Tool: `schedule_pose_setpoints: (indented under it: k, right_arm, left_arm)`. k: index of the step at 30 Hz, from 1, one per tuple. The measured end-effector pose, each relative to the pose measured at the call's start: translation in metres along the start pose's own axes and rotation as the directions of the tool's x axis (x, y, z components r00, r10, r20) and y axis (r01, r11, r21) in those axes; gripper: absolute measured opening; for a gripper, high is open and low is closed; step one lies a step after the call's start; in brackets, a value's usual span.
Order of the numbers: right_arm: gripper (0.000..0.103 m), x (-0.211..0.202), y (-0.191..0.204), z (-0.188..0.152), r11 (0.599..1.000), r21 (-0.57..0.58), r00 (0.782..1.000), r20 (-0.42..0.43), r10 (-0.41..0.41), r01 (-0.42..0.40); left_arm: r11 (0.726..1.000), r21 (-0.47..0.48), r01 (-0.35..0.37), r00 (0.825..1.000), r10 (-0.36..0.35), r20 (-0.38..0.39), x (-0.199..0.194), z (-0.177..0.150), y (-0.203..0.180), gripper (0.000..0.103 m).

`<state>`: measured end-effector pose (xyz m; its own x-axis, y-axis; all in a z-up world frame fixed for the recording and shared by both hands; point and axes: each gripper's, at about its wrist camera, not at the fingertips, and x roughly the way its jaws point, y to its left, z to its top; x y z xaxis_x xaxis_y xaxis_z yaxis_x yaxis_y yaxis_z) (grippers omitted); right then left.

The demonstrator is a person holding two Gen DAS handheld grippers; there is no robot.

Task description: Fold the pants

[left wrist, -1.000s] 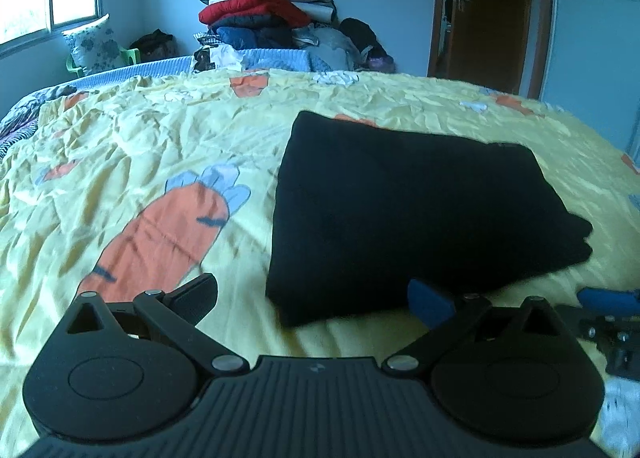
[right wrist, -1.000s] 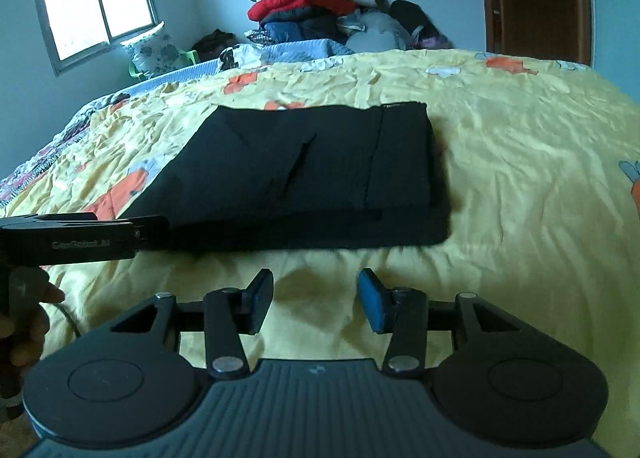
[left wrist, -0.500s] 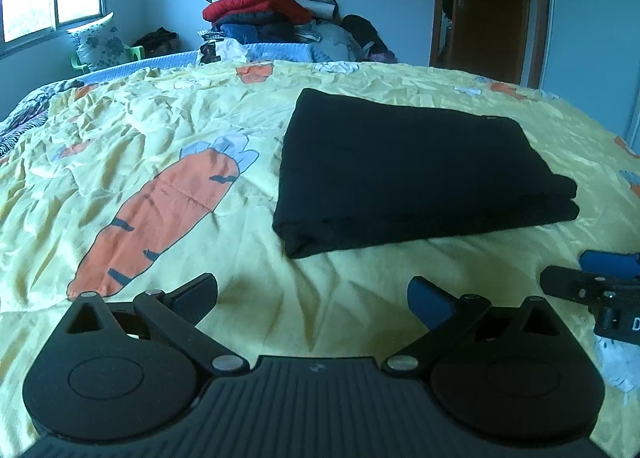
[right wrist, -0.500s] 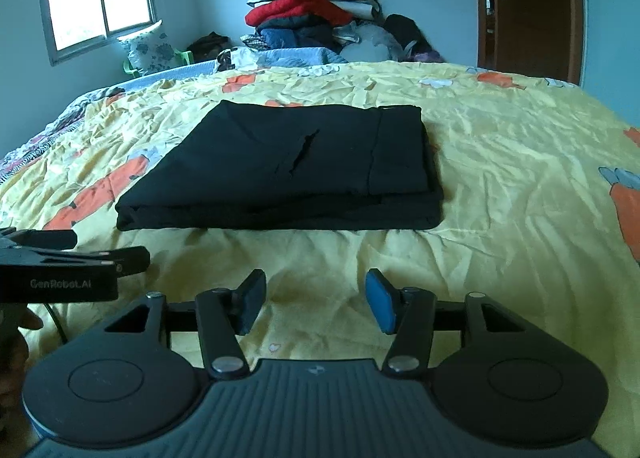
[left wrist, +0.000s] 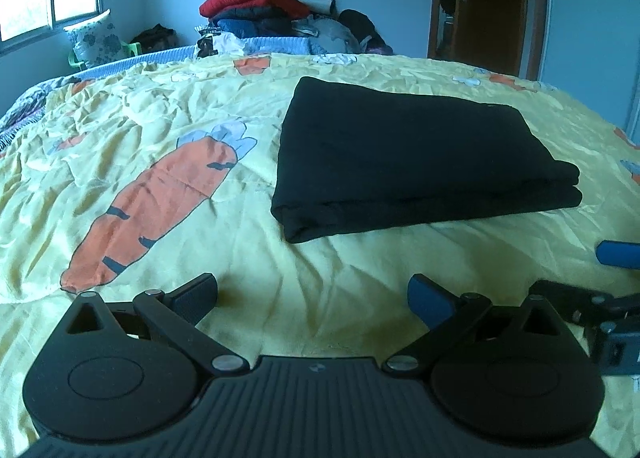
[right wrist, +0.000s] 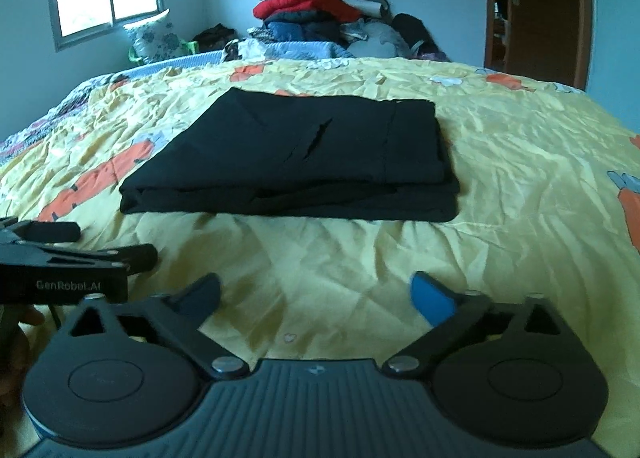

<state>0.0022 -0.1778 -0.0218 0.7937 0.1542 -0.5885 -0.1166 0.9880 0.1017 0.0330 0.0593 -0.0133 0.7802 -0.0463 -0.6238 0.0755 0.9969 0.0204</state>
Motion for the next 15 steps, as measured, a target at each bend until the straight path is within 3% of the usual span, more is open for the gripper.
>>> schedule_pose_setpoints:
  k: [15]
  right_arm:
    - [0.103, 0.0058, 0.0097, -0.0017, 0.997, -0.056, 0.998, -0.026, -0.053, 0.051]
  left_arm:
    - [1.0, -0.01, 0.009, 1.0, -0.009, -0.006, 0.0007, -0.0011, 0.0018, 0.103]
